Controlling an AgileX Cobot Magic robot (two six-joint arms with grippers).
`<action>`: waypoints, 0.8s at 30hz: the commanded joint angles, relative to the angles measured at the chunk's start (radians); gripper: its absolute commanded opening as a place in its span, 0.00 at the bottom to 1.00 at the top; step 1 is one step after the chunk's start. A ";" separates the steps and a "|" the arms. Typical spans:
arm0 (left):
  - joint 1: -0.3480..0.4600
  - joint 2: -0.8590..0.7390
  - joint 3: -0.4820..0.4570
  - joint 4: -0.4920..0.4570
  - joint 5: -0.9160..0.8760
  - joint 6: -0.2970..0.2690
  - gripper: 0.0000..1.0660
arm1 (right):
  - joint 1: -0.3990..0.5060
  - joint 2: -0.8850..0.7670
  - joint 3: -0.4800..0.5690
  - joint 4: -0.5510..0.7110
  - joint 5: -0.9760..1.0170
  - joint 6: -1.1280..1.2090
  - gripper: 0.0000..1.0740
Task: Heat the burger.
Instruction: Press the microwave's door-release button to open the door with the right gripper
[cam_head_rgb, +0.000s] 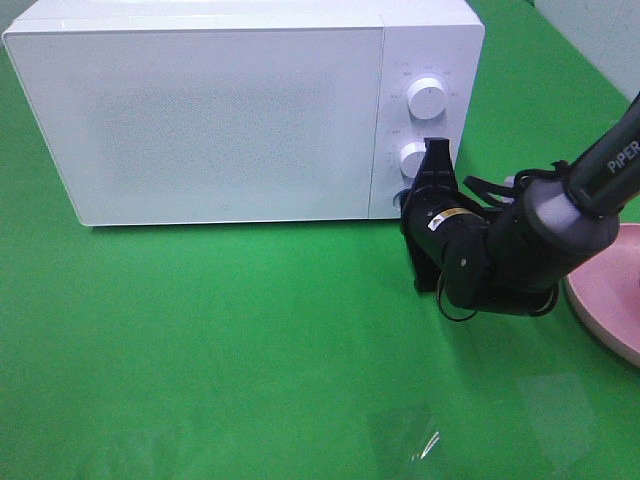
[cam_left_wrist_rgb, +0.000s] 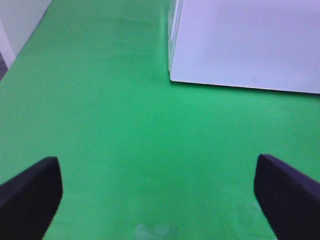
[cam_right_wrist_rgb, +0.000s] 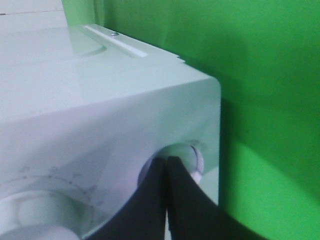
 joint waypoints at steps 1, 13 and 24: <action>0.001 -0.016 0.000 0.001 0.000 0.000 0.92 | -0.012 -0.009 -0.021 0.009 -0.193 -0.018 0.00; 0.001 -0.016 0.000 0.001 0.000 0.000 0.92 | -0.012 -0.009 -0.092 0.057 -0.272 -0.074 0.00; 0.001 -0.016 0.000 0.001 0.000 0.000 0.92 | -0.023 0.043 -0.187 0.044 -0.329 -0.103 0.00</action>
